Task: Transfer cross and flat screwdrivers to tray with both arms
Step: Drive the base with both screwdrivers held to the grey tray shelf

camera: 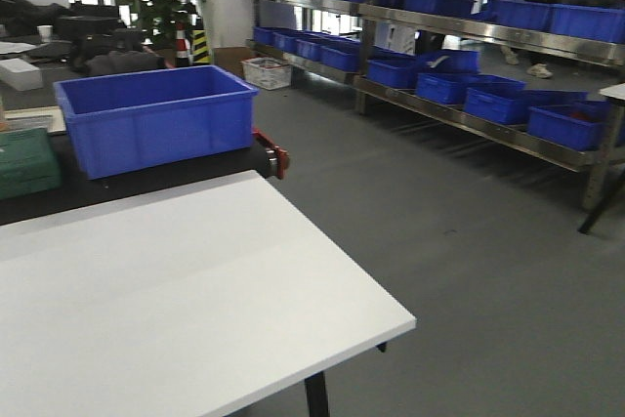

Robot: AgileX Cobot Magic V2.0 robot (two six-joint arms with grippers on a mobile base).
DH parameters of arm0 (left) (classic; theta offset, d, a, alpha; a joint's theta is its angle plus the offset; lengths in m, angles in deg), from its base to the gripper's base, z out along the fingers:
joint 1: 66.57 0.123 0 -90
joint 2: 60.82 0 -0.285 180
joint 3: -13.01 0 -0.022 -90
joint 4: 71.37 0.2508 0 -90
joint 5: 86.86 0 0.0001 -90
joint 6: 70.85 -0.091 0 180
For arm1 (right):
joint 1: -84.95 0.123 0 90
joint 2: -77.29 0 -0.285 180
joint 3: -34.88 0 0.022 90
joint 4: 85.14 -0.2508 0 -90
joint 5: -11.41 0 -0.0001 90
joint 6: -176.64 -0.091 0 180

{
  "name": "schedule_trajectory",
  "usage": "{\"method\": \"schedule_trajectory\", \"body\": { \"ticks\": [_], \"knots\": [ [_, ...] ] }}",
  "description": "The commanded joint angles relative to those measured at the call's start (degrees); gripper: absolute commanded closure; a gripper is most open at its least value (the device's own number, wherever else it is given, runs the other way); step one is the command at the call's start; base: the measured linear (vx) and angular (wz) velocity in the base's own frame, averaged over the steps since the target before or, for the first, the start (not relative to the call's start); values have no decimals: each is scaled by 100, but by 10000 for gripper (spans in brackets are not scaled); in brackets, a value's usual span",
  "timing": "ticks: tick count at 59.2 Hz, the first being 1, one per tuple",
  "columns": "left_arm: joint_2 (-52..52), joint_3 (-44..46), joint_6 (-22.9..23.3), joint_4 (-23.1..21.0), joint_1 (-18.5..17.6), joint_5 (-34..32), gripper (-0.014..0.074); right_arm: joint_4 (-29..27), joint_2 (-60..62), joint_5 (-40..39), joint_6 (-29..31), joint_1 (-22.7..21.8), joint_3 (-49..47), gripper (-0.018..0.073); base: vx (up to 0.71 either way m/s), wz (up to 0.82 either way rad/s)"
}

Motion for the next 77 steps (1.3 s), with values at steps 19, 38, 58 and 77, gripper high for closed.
{"method": "schedule_trajectory", "body": {
  "ticks": [19,38,58,77],
  "knots": [
    [32,130,6,-43,-23,-559,596,-112,-47,-551,15,-8,-148,567,-16,-60],
    [26,130,6,-43,-23,-559,596,-112,-47,-551,15,-8,-148,567,-9,-61],
    [26,130,6,-43,-23,-559,596,-112,-47,-551,15,-8,-148,567,5,-67],
    [26,130,6,-43,-23,-559,596,-112,-47,-551,15,-8,-148,567,19,-59]
  ]
}}
